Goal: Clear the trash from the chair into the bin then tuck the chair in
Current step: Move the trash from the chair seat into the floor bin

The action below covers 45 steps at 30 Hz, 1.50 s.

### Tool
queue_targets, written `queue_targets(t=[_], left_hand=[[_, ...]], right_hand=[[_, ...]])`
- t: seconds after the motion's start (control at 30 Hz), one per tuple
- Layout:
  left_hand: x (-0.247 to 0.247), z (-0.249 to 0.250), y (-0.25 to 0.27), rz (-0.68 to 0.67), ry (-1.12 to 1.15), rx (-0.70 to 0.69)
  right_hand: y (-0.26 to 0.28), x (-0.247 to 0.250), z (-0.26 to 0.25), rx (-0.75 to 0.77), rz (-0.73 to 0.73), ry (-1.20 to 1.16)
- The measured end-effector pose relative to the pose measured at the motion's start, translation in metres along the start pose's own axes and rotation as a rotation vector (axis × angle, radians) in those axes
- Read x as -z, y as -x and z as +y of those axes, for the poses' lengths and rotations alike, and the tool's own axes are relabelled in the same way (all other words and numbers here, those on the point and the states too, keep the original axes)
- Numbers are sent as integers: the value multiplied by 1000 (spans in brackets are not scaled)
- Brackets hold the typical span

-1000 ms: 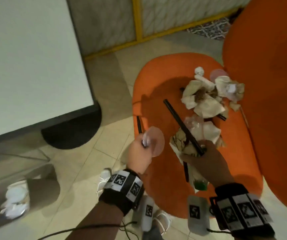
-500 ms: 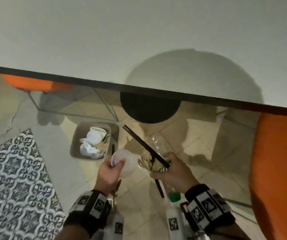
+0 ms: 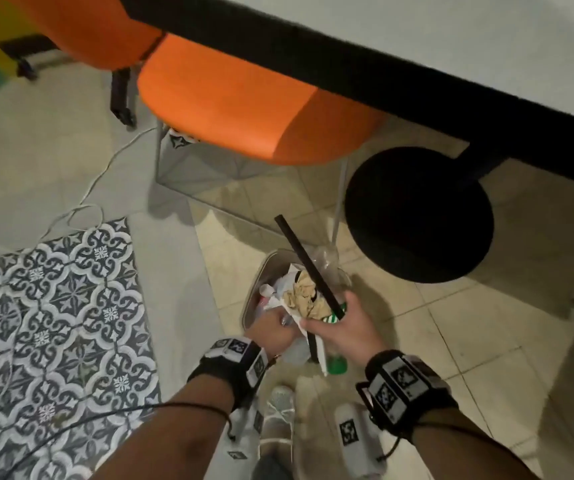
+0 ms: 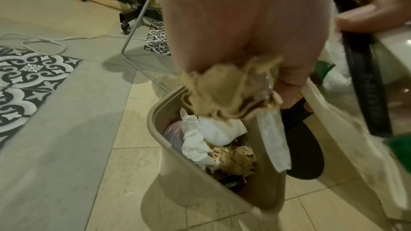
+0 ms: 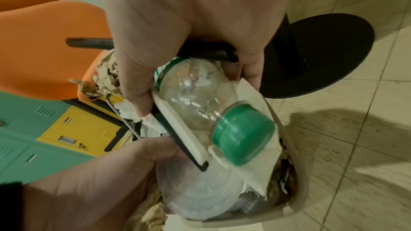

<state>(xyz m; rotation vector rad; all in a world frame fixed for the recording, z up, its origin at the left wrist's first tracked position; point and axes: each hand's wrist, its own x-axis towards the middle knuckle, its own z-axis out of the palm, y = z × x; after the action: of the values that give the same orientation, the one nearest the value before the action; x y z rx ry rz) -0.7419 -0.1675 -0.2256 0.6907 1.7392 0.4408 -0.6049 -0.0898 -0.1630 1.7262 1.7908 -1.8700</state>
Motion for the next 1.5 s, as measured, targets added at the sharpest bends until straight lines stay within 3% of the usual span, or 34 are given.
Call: queue_targets(t=[0.2, 0.37, 0.47, 0.57, 0.73, 0.9, 1.03, 1.27, 1.5], left_hand=[[-9, -40, -71, 47, 11, -16], [-20, -86, -130, 171, 125, -20], [5, -49, -90, 257, 250, -5], [25, -5, -41, 224, 344, -39], [39, -6, -22, 108, 437, -30], [41, -14, -19, 177, 538, 0], [25, -8, -20, 243, 501, 44], [-3, -3, -18, 326, 306, 92], [-19, -6, -12, 262, 297, 137]], right_hand=[[-36, -14, 1, 100, 162, 2], [-52, -25, 0, 116, 142, -13], [-56, -29, -4, 155, 140, 49], [-64, -31, 1, 166, 131, 111], [-84, -34, 31, 114, 21, 278], [-92, -35, 56, 33, -100, 599], [-89, -32, 61, 64, -115, 799], [-70, -22, 66, 144, -95, 913], [-58, -40, 68, -8, -18, 995]])
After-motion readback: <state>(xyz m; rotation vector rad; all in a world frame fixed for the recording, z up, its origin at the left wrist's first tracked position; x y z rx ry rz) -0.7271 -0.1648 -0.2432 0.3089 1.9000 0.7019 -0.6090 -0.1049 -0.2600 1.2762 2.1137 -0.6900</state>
